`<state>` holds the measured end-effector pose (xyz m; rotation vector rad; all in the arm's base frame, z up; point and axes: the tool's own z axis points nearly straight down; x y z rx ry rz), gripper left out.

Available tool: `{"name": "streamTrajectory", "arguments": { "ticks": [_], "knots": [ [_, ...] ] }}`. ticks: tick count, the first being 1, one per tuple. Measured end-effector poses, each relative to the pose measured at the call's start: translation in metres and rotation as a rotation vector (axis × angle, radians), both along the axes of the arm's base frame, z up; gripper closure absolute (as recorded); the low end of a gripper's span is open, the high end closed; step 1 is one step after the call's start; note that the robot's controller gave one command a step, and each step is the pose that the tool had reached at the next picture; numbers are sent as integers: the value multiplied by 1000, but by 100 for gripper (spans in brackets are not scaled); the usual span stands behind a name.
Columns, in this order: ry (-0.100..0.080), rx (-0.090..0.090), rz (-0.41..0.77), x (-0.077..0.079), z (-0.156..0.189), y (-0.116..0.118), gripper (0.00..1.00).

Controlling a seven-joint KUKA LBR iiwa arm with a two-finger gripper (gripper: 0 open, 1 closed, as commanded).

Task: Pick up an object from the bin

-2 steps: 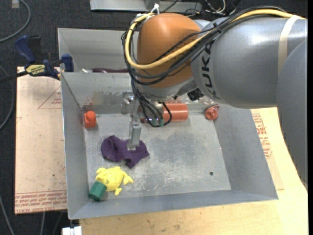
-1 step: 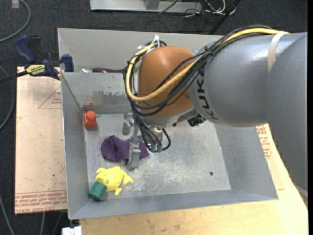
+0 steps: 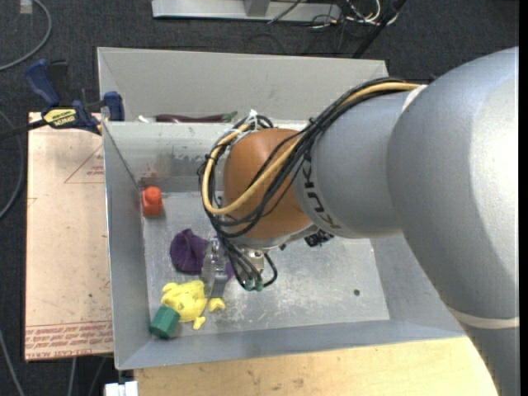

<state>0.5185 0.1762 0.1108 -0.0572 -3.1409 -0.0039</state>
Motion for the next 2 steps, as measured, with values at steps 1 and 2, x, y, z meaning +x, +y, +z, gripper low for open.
{"name": "streamTrajectory", "arguments": {
  "ticks": [1, 2],
  "knots": [
    [0, 0, 0, 0, 0, 0, 100],
    [2, -2, 43, 14, 1, 7, 100]
  ]
}}
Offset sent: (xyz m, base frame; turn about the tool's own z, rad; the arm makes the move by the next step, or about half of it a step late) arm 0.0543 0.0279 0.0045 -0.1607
